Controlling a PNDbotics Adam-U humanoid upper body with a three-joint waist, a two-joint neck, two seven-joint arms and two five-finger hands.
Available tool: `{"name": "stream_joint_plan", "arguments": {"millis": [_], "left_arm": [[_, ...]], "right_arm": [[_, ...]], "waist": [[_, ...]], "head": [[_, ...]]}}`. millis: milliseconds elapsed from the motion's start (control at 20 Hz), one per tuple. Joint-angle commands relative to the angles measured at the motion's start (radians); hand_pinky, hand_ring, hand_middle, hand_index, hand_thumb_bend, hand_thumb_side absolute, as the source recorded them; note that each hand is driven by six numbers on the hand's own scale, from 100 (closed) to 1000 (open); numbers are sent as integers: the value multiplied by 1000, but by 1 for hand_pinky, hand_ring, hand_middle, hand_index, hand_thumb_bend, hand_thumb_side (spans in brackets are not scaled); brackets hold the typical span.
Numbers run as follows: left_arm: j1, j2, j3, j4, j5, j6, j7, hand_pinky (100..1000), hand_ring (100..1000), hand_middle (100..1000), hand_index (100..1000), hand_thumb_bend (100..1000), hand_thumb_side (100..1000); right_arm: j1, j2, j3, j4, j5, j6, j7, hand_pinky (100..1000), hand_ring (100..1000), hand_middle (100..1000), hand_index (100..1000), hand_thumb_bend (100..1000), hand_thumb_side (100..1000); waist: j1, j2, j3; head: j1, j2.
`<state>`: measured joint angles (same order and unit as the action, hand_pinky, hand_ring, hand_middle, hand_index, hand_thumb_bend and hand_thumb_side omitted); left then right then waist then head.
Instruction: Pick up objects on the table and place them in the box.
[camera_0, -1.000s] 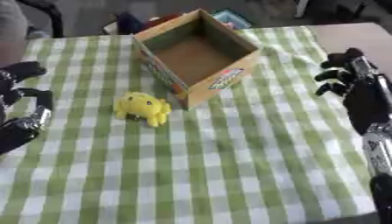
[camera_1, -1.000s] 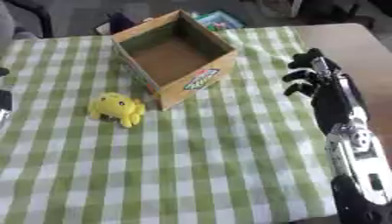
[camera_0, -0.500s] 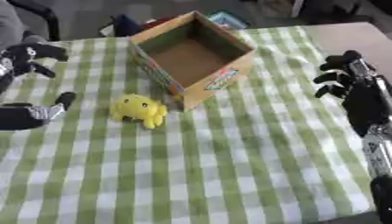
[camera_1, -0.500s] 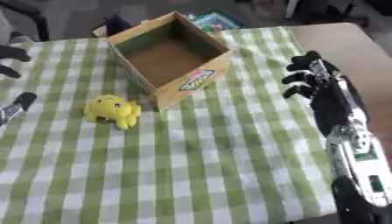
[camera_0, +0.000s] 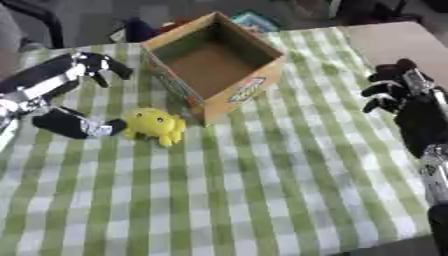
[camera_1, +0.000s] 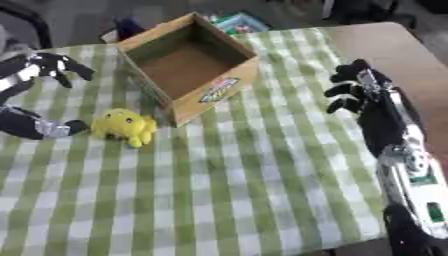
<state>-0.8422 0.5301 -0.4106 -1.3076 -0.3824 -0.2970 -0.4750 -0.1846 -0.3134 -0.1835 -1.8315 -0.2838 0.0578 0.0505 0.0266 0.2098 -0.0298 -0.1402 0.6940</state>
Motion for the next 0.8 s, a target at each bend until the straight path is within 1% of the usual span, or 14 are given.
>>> {"name": "stream_joint_plan", "arguments": {"millis": [50, 200, 350, 550, 700, 800], "left_arm": [[-39, -16, 9, 67, -65, -33, -17, 695, 864, 729, 866, 506, 215], [-52, -44, 26, 128, -137, -56, -7, 693, 860, 726, 867, 522, 226], [-62, -68, 43, 172, -204, -71, 22, 690, 854, 722, 868, 539, 237], [-69, -94, 54, 210, -272, -85, 58, 688, 850, 718, 868, 537, 248], [-70, -105, 60, 230, -307, -91, 69, 684, 844, 712, 865, 538, 254], [-70, -113, 70, 241, -331, -90, 94, 681, 842, 709, 861, 532, 252]], "right_arm": [[-10, -27, 1, -16, 3, -1, 6, 406, 562, 591, 688, 100, 664], [-12, -27, 4, -17, 3, -1, 9, 406, 562, 591, 688, 100, 661], [-11, -26, 5, -16, 3, -1, 11, 406, 561, 590, 688, 100, 664], [-14, -24, 7, -16, 2, -1, 14, 405, 561, 590, 688, 100, 665], [-14, -23, 7, -16, 4, -1, 14, 405, 561, 590, 688, 100, 666], [-14, -22, 7, -16, 4, -1, 15, 405, 560, 589, 688, 100, 667]], "waist": [[-1, -18, -5], [-1, -17, -14], [-1, -17, -22], [-2, -15, -32], [-2, -13, -36], [-3, -12, -38]], "head": [[7, 7], [9, 6], [12, 7], [14, 6], [16, 7], [16, 7]]}}
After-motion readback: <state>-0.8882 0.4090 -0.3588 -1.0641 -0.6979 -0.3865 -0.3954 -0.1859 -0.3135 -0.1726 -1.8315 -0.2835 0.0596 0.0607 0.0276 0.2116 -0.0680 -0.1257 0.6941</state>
